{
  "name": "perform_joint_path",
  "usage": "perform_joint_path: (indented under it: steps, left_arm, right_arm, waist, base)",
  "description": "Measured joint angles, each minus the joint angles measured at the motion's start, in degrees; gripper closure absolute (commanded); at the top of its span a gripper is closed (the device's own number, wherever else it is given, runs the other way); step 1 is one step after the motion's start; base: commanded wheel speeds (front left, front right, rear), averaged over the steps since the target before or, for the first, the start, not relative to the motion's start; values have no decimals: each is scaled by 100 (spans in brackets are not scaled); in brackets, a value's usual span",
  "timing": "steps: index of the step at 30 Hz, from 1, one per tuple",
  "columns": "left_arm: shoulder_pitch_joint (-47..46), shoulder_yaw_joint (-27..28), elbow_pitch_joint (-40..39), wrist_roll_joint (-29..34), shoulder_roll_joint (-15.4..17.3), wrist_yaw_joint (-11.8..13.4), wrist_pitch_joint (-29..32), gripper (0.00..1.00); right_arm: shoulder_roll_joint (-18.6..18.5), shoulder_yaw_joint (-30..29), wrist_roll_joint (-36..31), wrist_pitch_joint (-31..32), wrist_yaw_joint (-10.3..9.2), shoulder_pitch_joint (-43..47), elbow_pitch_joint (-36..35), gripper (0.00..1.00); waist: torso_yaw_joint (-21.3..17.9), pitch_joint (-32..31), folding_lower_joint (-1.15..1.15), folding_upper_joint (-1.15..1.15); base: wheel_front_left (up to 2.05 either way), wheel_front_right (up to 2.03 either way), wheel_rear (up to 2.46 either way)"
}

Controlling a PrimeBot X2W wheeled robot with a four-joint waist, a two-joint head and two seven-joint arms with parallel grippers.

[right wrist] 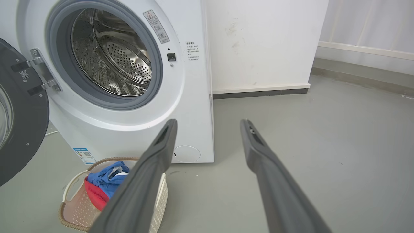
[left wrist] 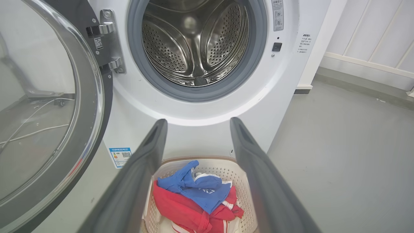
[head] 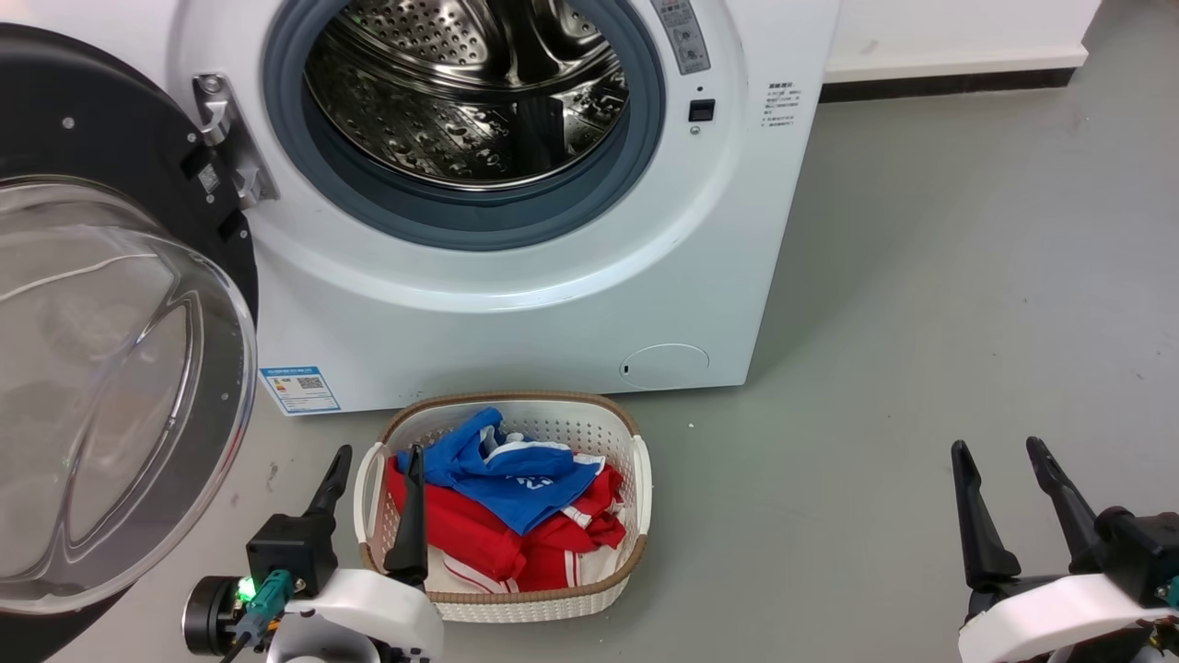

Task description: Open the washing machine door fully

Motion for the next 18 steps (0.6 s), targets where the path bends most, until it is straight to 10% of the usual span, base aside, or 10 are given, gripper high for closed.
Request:
perform_joint_path:
  steps: [18]
  left_arm:
    - [24,160,18,69,-96,42,-27,0]
  right_arm:
    - [-80,101,33,-18,0,-78,80,0]
  waist:
    - [181,43,0,0]
  base:
    - [0,0,0]
